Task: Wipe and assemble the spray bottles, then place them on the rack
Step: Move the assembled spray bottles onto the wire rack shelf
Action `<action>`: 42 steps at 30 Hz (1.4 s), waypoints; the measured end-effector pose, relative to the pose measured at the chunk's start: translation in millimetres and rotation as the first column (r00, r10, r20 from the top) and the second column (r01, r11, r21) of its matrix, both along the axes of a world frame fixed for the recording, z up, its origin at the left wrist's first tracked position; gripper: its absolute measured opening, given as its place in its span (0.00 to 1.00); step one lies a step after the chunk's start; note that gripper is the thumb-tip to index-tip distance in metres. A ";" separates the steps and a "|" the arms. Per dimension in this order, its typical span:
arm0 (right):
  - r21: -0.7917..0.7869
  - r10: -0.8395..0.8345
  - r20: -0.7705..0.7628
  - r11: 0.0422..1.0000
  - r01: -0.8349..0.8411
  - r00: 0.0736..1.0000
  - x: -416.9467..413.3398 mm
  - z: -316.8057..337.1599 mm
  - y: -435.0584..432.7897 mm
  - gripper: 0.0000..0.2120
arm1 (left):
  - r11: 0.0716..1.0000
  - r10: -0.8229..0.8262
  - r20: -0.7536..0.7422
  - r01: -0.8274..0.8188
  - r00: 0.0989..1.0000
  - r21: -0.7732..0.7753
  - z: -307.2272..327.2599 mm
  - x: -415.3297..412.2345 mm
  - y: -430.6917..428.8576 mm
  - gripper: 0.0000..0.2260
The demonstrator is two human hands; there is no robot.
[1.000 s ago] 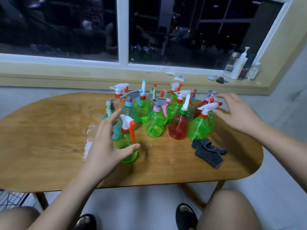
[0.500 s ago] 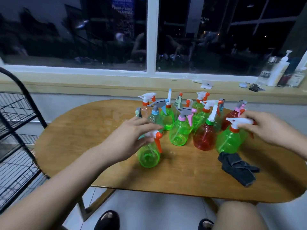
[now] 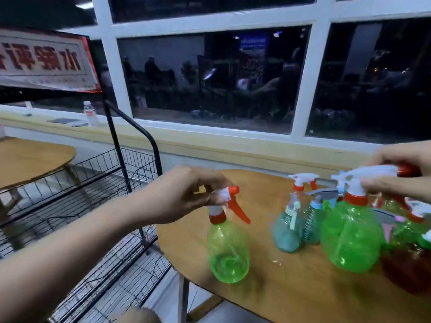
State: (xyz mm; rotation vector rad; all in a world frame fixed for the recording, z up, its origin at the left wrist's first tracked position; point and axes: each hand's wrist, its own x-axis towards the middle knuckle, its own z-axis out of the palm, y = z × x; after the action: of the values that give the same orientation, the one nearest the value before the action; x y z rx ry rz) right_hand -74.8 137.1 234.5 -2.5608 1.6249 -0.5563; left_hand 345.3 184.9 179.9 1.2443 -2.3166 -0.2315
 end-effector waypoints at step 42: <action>-0.113 0.412 0.076 0.908 -0.403 0.908 686.5 -120.8 -262.3 0.09 | 0.716 0.686 0.431 -0.647 0.586 -0.262 -30.9 465.6 -260.4 0.09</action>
State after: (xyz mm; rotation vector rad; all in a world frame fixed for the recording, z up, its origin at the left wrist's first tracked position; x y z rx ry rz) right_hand 611.8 -125.2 113.7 -2.7742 1.0047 -0.7162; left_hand 810.9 -75.5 149.0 2.2441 -1.9869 0.5122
